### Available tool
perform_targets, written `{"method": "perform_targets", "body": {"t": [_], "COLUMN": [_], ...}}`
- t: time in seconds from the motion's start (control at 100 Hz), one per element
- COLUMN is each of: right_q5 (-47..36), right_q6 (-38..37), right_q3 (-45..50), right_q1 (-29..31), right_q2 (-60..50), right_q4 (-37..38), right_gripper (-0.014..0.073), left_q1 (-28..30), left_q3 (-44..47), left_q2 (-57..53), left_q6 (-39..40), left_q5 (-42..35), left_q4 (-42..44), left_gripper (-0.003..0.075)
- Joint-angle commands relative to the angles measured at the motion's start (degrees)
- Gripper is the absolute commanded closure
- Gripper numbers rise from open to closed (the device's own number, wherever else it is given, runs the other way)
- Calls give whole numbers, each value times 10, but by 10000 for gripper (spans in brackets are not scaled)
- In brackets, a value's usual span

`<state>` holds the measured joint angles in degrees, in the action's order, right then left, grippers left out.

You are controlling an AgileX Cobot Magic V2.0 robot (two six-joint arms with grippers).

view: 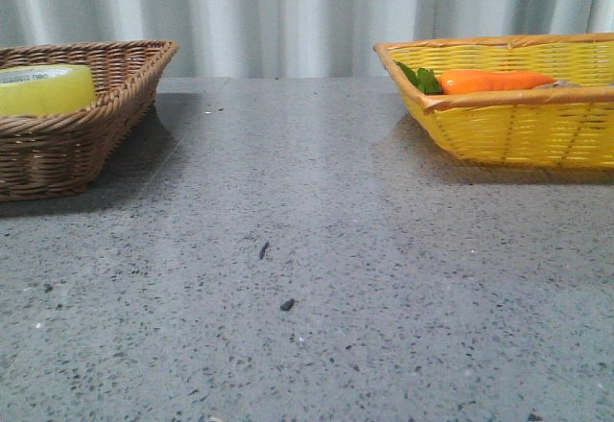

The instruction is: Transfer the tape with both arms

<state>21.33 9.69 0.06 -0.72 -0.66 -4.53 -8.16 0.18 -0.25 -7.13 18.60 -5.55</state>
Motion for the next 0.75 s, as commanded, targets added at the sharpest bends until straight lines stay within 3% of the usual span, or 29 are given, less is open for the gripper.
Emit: {"method": "perform_targets", "body": {"t": [0.0,0.74], "right_q5": [-29,-34], "right_q6": [-1,-1], "right_q3": [18,18], "right_q1": [4,4], "right_q2": [-10,-10], "right_q4": [8,8], "right_gripper": [645,645], "left_q1": [1,1], "left_q3": [6,6], "left_q2": [-17,-17], "left_q6": [3,3], "left_q5": [-37,-37], "left_q4": [-6,-6], "left_gripper": [741,741]}}
